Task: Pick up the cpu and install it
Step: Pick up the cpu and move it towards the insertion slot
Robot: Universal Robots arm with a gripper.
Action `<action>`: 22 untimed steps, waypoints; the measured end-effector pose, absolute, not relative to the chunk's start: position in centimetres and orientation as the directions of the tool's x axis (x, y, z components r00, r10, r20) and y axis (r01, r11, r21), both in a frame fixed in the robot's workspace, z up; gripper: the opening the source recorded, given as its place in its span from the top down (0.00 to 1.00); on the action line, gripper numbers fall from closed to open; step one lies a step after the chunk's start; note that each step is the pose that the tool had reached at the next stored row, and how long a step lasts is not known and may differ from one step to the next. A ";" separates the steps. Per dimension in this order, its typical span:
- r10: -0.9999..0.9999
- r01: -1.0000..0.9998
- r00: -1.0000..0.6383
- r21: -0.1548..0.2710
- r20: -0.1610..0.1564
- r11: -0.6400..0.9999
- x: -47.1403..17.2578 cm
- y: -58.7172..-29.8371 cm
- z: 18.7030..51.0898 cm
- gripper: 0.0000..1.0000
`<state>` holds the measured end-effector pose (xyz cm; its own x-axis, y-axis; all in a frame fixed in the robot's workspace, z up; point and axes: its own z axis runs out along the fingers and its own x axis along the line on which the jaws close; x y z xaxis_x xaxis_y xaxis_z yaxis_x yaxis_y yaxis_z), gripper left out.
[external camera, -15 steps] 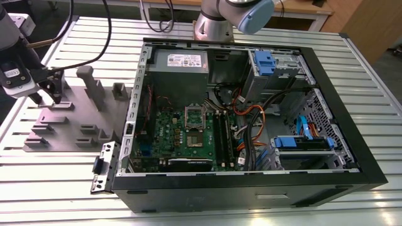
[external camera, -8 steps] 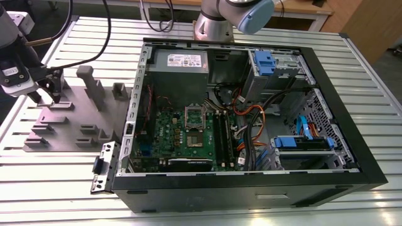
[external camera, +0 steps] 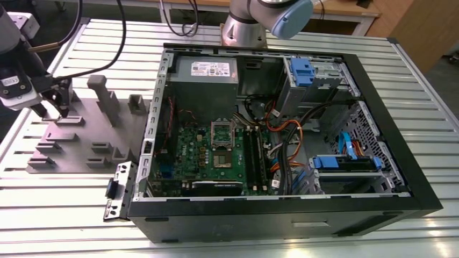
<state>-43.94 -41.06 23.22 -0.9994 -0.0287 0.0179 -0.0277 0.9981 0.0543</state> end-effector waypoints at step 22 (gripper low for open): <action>-0.026 -0.025 -1.000 0.045 0.018 0.999 -43.9 -41.1 24.1 0.53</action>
